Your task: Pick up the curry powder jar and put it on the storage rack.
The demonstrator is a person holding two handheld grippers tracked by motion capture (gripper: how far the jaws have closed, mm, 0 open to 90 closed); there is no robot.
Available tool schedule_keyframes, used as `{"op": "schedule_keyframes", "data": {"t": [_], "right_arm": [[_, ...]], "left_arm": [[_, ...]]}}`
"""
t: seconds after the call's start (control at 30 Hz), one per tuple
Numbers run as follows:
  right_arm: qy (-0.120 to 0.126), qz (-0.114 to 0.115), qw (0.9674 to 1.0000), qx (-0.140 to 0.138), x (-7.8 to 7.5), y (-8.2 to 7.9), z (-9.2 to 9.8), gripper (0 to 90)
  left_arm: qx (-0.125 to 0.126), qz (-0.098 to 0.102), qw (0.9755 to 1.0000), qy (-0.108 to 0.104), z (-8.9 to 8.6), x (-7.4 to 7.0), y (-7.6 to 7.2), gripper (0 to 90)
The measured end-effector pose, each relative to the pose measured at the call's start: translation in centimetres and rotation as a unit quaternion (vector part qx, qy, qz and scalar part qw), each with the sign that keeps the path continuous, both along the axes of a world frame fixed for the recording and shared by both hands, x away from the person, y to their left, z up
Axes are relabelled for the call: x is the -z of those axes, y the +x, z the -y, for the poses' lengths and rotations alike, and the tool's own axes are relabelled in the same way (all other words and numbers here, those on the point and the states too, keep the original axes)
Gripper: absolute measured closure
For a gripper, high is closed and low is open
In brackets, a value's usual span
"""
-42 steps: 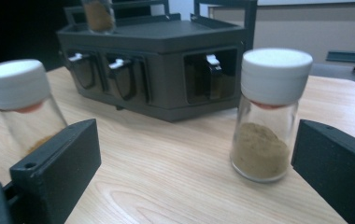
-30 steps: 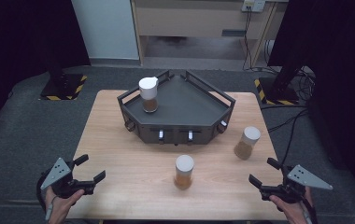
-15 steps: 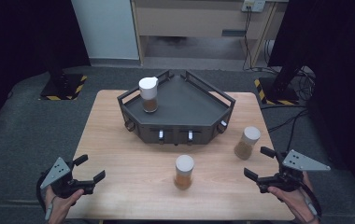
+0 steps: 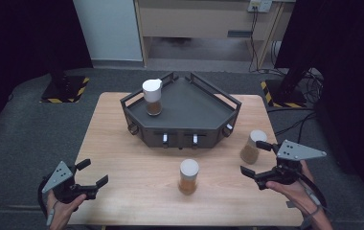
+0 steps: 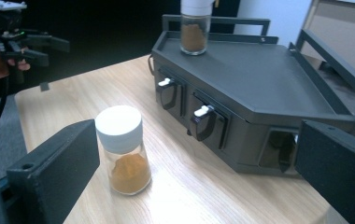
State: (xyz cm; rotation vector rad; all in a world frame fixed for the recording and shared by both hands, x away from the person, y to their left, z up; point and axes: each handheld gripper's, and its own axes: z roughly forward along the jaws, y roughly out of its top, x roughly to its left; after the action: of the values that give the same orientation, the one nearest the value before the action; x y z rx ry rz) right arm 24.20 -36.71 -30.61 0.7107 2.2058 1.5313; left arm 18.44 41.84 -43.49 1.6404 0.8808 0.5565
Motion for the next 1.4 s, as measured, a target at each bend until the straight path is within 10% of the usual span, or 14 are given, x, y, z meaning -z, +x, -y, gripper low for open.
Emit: {"op": "schedule_keyframes", "data": {"t": [0.8, 1.4], "right_arm": [[-0.055, -0.003, 0.9965, -0.063, -3.8, 3.8, -5.1, 1.8], [-0.089, -0.037, 0.9894, -0.108, -2.2, 6.2, -9.4, 2.1]], "left_arm": [[-0.003, -0.004, 1.0000, 0.003, 0.2, -0.1, 0.2, 0.5], [0.005, -0.006, 1.0000, 0.004, 0.2, -0.1, 0.3, 0.5]]}}
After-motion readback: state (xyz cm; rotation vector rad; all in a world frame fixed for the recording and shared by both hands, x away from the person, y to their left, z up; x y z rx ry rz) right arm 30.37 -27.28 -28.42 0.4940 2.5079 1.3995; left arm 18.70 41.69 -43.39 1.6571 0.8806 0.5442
